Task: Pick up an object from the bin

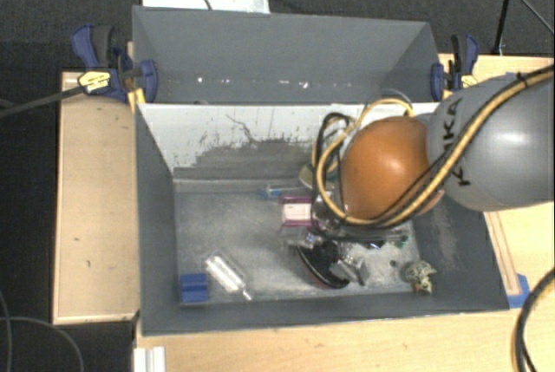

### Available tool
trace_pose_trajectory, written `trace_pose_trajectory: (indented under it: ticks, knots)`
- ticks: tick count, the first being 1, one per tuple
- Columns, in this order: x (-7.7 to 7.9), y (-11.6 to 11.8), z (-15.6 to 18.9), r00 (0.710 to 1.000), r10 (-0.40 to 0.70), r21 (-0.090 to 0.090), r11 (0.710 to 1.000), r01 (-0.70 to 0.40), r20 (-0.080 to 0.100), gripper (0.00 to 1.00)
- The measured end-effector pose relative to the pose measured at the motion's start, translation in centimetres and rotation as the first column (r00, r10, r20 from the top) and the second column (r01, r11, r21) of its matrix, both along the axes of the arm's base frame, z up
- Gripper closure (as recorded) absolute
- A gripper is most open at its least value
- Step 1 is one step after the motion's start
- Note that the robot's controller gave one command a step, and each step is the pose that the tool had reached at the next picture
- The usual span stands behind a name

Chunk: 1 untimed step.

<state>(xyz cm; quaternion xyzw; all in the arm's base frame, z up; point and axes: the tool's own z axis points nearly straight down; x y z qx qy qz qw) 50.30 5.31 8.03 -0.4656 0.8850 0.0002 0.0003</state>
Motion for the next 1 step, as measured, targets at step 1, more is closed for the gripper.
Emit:
trace_pose_trajectory:
  ticks: [1]
  knots:
    - [0.09,0.17,0.12,1.0,-0.007,0.001,1.0,0.007,0.001,1.0]
